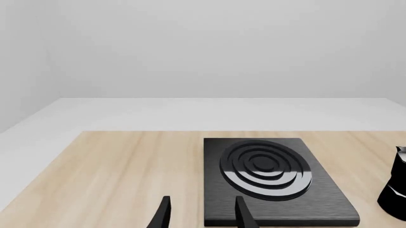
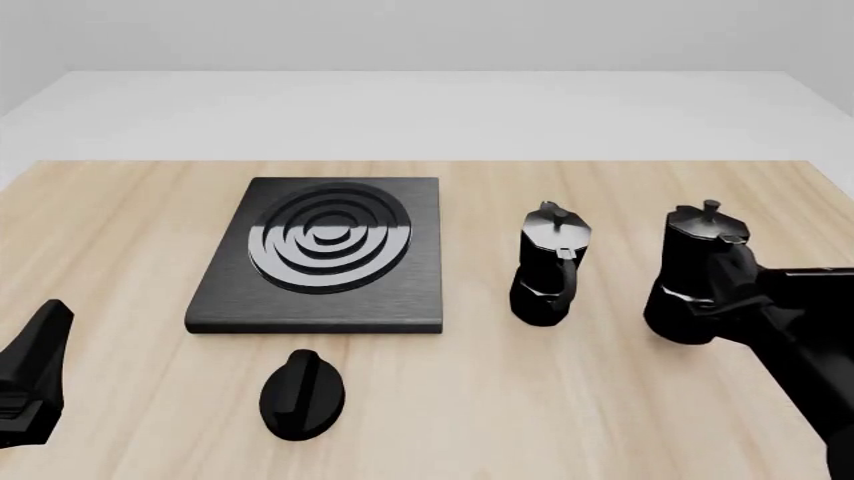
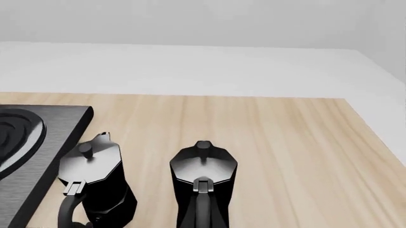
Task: Put the right moka pot on the stove.
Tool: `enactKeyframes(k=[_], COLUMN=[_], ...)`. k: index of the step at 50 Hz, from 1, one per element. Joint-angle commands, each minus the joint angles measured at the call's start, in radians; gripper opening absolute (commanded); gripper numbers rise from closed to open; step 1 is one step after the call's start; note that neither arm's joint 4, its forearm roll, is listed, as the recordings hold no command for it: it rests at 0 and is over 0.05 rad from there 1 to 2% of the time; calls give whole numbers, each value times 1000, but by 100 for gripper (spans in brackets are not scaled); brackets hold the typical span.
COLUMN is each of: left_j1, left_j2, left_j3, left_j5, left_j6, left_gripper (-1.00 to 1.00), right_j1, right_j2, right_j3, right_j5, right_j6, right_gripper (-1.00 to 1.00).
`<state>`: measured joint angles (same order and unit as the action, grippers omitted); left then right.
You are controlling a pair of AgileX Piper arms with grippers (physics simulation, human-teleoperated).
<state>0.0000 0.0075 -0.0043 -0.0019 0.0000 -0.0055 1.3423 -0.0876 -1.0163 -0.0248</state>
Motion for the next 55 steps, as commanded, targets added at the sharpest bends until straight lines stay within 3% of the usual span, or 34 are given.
enactKeyframes(k=[1,36,47,55], left_j1=[0,0,0,0], left_j2=[0,0,0,0], left_j3=[0,0,0,0], left_j5=[0,0,0,0], left_j6=[0,0,0,0], left_gripper=[100,100,100,100], right_j1=[15,140,202,263], right_j2=[-162,-683,-722,-692], right_j3=[-19,-181,-270,-320], right_j5=[114,680,766,765], right_j6=[-14,-30,-28,-29], right_gripper=[-100,-100,-100,-100])
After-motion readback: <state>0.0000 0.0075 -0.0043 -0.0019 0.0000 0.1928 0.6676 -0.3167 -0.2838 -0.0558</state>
